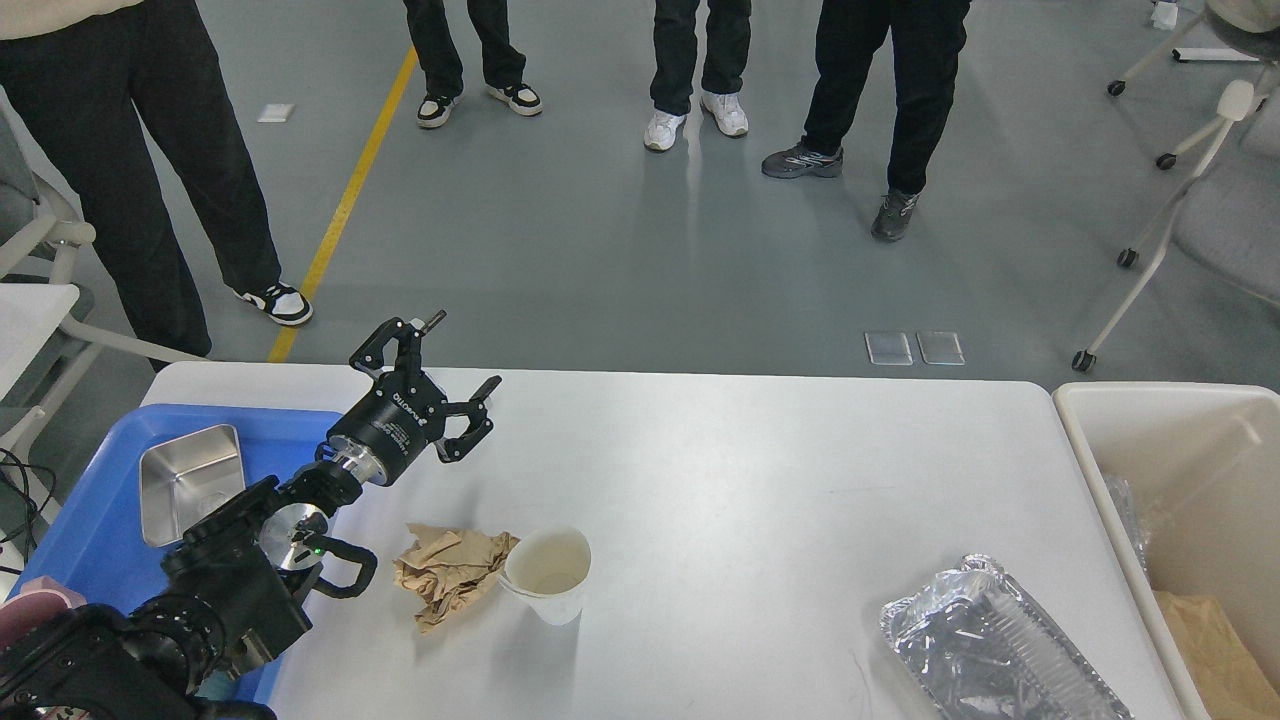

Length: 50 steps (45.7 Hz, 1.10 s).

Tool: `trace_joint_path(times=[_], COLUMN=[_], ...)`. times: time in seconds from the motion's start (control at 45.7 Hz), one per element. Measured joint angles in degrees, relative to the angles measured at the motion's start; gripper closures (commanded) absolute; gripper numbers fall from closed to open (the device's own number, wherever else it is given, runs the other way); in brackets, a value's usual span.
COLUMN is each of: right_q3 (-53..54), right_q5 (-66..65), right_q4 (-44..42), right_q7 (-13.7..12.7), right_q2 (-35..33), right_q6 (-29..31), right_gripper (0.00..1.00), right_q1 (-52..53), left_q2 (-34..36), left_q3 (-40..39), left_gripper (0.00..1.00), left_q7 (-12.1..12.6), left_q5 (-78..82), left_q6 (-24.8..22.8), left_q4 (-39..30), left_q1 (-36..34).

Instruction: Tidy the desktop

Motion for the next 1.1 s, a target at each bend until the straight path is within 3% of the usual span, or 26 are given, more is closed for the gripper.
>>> trace_joint_path(times=[0.219,0.394,0.591,0.789,1.095], right_q3=[0.1,0.1,0.2,0.2,0.0], right_q5=[-15.3,-20.9,-11.2,-0.8,2.9], right_q4=[-0.5,-3.6,-4.5,-4.6,-6.3], right_q7=[-0.4,-8.7,-12.2,-13.8,-16.1], right_q2=[11.3,18.9,20.0,21.3,32.7], right_q6=[-3.2,-4.2,-5.6,-12.6,-24.5], right_gripper=[0.0,0.0,0.0,0.0,0.0], right_q1=[0.2,-1.7,-10.1,-17.5,-24.6], left_q2=[0.3,1.2,1.9,1.6,1.8], left_q3=[0.0,0.0,0.0,0.0,0.0], left_gripper=[0.04,0.04,0.04,0.04,0.04], left_q7=[0.0,0.0,0.0,-0.3,-0.3], left_q5=[0.2,0.2,0.2,0.3,0.3], left_q6=[-0.1,-0.1,-0.1,-0.1,0.0], left_q4=[0.0,0.0,0.0,0.0,0.0], left_q1=[0.7,1.6,2.2,2.5,2.8])
